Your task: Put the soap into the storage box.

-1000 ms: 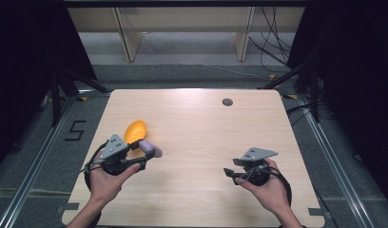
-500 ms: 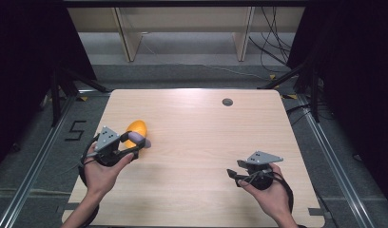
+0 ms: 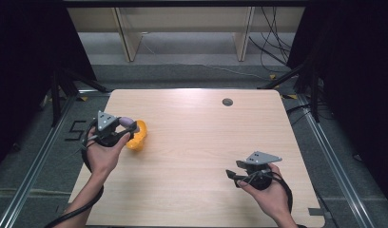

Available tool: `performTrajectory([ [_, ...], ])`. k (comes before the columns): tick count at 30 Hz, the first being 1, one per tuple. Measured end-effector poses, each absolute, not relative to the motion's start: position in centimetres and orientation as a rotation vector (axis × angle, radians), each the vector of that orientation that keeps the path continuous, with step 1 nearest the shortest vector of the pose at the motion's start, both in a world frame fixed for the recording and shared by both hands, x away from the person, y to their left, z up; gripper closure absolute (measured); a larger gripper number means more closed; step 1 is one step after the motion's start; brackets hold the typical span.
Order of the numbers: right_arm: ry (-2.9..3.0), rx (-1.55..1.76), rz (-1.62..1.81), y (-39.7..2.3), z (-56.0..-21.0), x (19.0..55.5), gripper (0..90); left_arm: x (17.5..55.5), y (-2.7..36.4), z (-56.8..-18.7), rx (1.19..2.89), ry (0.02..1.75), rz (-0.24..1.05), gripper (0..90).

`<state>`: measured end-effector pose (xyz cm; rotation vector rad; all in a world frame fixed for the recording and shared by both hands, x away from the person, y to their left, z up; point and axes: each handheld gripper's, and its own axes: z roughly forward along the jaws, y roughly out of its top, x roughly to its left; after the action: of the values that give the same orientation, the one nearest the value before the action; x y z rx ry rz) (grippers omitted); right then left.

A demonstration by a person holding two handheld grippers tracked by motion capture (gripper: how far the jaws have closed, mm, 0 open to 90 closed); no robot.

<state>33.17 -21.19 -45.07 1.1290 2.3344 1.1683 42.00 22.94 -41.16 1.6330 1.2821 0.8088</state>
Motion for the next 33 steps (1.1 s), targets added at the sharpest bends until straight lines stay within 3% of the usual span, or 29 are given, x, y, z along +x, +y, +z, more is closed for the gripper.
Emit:
performTrajectory([
  [13, 2.353, 1.115, 1.166, -21.1, -45.1, 33.1, 45.7, 45.6, 22.2, -43.1, 1.625, 1.375, 0.874, 39.6],
  [33, 2.378, 1.126, 1.168, -20.8, -45.1, 32.9, 45.0, 46.3, 20.9, -45.0, 1.615, 1.415, 0.920, 39.6],
])
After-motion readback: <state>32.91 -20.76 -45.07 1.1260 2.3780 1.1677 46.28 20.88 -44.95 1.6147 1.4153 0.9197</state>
